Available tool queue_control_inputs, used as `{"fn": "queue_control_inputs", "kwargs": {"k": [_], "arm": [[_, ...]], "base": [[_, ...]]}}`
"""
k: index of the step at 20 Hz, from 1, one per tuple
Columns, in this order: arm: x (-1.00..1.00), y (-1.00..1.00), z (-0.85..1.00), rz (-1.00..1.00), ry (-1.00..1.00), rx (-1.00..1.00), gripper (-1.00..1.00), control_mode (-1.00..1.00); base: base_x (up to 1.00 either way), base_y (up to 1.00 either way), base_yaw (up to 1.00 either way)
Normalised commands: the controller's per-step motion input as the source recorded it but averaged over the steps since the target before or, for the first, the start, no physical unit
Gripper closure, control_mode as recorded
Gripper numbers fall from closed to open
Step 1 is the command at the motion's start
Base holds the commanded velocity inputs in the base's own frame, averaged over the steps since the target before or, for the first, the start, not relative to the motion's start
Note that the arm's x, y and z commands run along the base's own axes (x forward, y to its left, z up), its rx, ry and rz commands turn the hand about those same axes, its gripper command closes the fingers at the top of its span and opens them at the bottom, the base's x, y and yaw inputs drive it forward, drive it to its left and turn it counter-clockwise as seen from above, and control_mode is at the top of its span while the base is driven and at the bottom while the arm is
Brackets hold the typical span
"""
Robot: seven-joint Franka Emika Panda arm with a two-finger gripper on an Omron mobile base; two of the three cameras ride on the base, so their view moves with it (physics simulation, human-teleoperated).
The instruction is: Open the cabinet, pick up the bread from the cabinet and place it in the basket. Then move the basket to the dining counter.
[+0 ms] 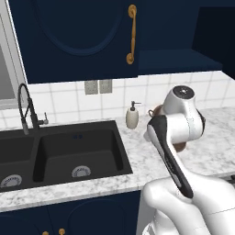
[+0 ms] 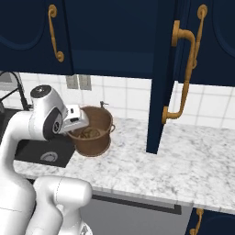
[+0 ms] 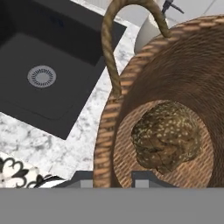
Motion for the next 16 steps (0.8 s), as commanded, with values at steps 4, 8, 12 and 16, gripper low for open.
{"fn": "queue_control_inputs", "kwargs": {"k": [4,8,12,16], "arm": [[-0.22,0.0,0.22,0.13,0.14,0.0,1.0,-1.0],[-0.05,0.0,-0.07,0.12,0.13,-0.06,1.0,-1.0],[-0.05,0.14,-0.09,0.04,0.08,-0.18,1.0,-1.0],[-0.13,0.05,-0.02,0.0,0.0,-0.03,1.0,-1.0]], "base": [[0.0,0.0,0.0],[0.0,0.0,0.0],[0.0,0.0,0.0],[0.0,0.0,0.0]]}}
